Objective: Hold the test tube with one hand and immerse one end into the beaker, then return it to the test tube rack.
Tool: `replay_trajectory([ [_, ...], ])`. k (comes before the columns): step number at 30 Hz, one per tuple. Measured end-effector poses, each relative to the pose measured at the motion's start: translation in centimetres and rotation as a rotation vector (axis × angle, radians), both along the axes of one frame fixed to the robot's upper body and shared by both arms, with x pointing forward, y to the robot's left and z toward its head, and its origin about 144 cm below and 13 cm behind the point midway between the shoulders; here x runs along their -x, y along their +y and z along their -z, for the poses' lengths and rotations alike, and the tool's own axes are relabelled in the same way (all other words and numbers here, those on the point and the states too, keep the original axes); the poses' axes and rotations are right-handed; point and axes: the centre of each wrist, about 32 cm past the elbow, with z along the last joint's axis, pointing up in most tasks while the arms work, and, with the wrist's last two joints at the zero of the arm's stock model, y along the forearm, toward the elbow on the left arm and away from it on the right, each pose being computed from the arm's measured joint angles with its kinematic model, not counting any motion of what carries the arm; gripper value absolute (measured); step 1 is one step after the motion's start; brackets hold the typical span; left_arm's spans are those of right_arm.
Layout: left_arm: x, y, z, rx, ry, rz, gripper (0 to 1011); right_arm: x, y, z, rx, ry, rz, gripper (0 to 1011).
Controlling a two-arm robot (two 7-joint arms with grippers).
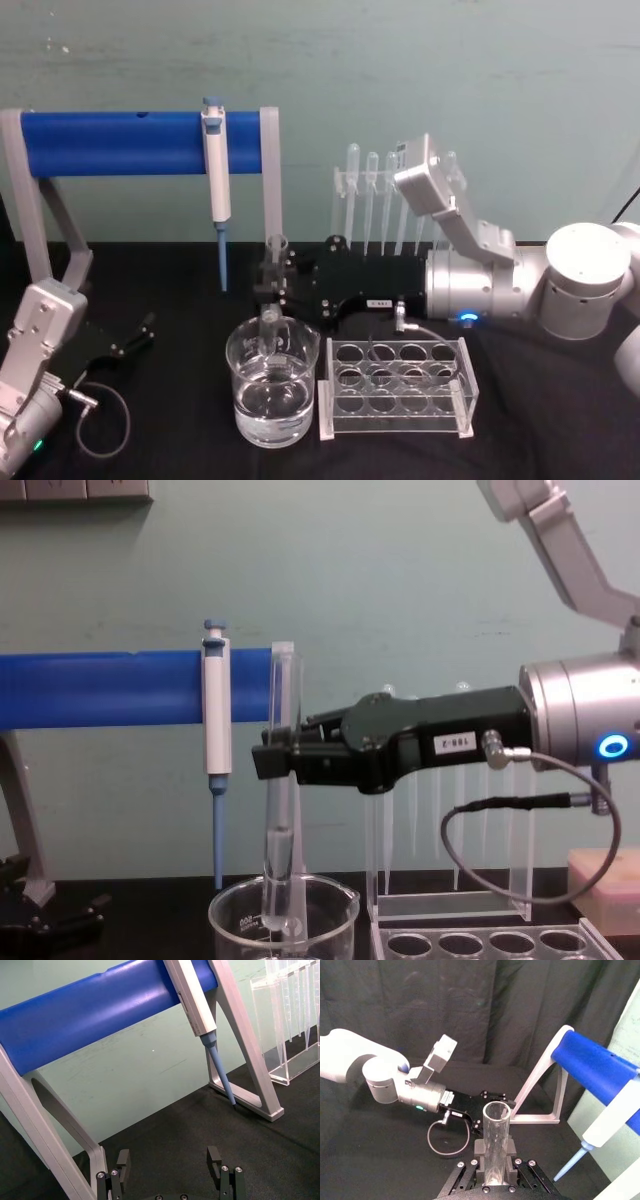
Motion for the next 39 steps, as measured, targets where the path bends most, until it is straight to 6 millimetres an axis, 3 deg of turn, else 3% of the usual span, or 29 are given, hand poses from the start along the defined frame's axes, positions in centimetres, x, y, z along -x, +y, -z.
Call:
replay_trajectory([
  [18, 0.0, 0.0, 0.0, 0.000, 0.000, 0.000, 1000, 0.2, 0.0, 3.6, -0.005, 0.009, -0.006, 238],
  [39, 0.0, 0.0, 0.0, 0.000, 0.000, 0.000, 1000, 1.1, 0.0, 5.5, 0.003, -0.021, 0.033, 238],
])
